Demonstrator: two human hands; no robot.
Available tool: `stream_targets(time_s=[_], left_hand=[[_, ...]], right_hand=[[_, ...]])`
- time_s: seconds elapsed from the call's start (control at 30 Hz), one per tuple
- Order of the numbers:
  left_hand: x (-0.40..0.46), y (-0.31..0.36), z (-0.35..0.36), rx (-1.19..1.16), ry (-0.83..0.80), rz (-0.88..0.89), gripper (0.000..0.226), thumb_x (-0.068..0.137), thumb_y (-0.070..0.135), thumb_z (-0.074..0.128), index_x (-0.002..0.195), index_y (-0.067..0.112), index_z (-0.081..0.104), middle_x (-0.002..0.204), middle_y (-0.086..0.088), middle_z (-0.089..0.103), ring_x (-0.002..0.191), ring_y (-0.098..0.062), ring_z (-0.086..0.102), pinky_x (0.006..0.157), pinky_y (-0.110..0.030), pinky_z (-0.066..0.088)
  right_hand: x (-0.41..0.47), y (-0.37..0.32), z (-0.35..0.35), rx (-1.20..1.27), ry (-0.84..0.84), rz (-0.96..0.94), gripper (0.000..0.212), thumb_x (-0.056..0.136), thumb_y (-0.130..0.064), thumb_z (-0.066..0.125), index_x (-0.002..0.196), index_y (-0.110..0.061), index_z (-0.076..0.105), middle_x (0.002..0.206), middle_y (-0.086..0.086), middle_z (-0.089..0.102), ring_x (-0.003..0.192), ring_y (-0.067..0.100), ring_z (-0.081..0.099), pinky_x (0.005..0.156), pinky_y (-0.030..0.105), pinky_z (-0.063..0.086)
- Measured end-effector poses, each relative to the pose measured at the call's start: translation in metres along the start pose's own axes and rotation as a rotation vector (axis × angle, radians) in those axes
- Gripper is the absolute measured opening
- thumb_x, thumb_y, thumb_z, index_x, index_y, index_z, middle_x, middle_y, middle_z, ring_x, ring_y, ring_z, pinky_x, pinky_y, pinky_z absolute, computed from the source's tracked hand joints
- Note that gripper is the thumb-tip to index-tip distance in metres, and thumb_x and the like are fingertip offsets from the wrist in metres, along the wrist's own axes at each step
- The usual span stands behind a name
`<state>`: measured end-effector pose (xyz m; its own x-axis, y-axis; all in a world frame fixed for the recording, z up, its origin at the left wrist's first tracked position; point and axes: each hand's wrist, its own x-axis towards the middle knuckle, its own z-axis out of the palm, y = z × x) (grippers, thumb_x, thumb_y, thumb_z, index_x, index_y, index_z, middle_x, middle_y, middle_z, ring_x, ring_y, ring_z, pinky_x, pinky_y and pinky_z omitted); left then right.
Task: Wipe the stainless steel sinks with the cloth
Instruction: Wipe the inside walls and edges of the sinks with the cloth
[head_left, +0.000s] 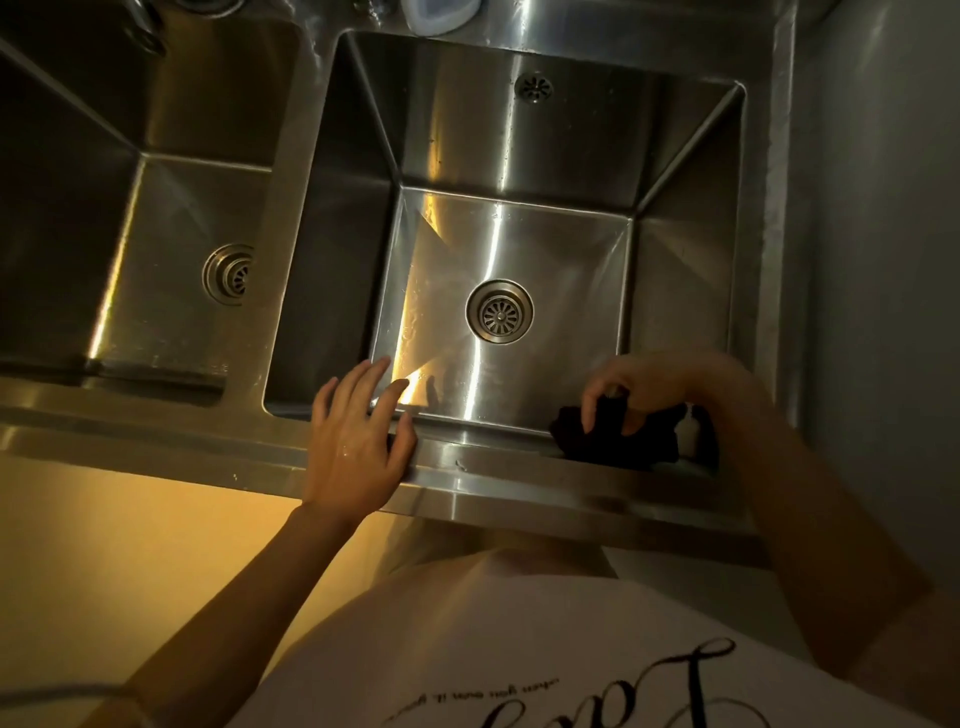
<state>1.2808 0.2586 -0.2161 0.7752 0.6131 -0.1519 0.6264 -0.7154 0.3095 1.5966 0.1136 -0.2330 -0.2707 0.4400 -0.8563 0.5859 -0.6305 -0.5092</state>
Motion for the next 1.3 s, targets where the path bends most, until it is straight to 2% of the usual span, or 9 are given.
stream_targets(time_s=[0.17,0.3,0.53,0.7,0.87,0.97,1.07,1.2,1.3], left_hand=[[-0.002,-0.002,0.002,0.010,0.002,0.006,0.047,0.097,0.037,0.033,0.123,0.011,0.061,0.140,-0.012,0.051,0.132,-0.029,0.044,0.110,-0.049,0.029],[-0.003,-0.001,0.002,0.012,0.012,0.012,0.045,0.097,0.034,0.034,0.121,0.009,0.063,0.137,-0.013,0.054,0.130,-0.028,0.046,0.109,-0.045,0.029],[-0.001,-0.001,0.000,0.013,0.024,-0.012,0.046,0.095,0.034,0.034,0.121,0.009,0.064,0.139,-0.012,0.053,0.134,-0.029,0.042,0.110,-0.048,0.029],[0.000,-0.001,-0.001,0.009,0.013,-0.020,0.046,0.094,0.035,0.036,0.123,0.010,0.063,0.140,-0.011,0.051,0.135,-0.028,0.041,0.110,-0.048,0.028],[0.000,-0.003,0.001,0.007,0.027,-0.013,0.046,0.095,0.036,0.035,0.121,0.010,0.063,0.139,-0.012,0.051,0.133,-0.029,0.042,0.108,-0.050,0.031],[-0.001,-0.005,0.003,0.019,0.025,-0.011,0.045,0.095,0.036,0.035,0.121,0.011,0.062,0.140,-0.012,0.050,0.134,-0.029,0.040,0.109,-0.049,0.029],[-0.001,-0.006,0.005,0.014,0.030,0.003,0.045,0.095,0.036,0.035,0.121,0.011,0.062,0.141,-0.012,0.050,0.135,-0.028,0.040,0.109,-0.049,0.027],[-0.001,-0.007,0.007,0.010,0.042,0.008,0.046,0.095,0.036,0.034,0.122,0.011,0.062,0.140,-0.011,0.050,0.134,-0.028,0.039,0.109,-0.049,0.028],[-0.001,-0.006,0.007,0.009,0.060,-0.010,0.047,0.096,0.037,0.033,0.123,0.011,0.061,0.140,-0.012,0.050,0.134,-0.028,0.039,0.110,-0.049,0.026]], right_hand=[[0.071,0.006,0.001,-0.186,-0.099,0.095,0.046,0.076,0.003,0.068,0.097,-0.038,0.067,0.118,-0.009,0.052,0.108,0.020,0.047,0.086,0.032,0.047],[0.120,0.017,0.000,-0.369,-0.191,0.131,0.051,0.073,0.010,0.069,0.119,-0.014,0.065,0.133,0.009,0.053,0.122,0.030,0.048,0.099,0.036,0.045],[0.145,0.028,0.011,-0.407,-0.101,0.165,0.043,0.082,0.015,0.055,0.121,-0.003,0.061,0.134,0.018,0.050,0.123,0.031,0.050,0.092,0.033,0.047],[0.116,0.025,0.004,-0.433,-0.175,0.180,0.043,0.084,0.008,0.051,0.120,-0.012,0.063,0.131,0.015,0.054,0.120,0.032,0.052,0.096,0.035,0.045],[0.057,0.019,0.001,-0.296,-0.118,0.148,0.044,0.081,0.006,0.059,0.106,-0.029,0.066,0.124,0.002,0.054,0.118,0.024,0.050,0.101,0.039,0.045],[0.016,0.013,0.002,-0.157,-0.037,0.138,0.048,0.080,0.000,0.062,0.085,-0.048,0.064,0.113,-0.013,0.051,0.106,0.013,0.051,0.089,0.032,0.047],[-0.021,0.005,0.011,-0.029,0.053,0.085,0.053,0.081,-0.001,0.062,0.080,-0.055,0.064,0.107,-0.022,0.048,0.098,0.005,0.049,0.074,0.021,0.044],[-0.051,-0.008,0.020,-0.022,0.117,0.015,0.053,0.084,0.002,0.061,0.085,-0.051,0.062,0.124,-0.013,0.049,0.112,0.015,0.051,0.095,0.037,0.051],[-0.060,-0.015,0.018,-0.019,0.125,0.003,0.051,0.084,0.002,0.060,0.088,-0.048,0.064,0.125,-0.011,0.050,0.112,0.017,0.054,0.095,0.038,0.053]])
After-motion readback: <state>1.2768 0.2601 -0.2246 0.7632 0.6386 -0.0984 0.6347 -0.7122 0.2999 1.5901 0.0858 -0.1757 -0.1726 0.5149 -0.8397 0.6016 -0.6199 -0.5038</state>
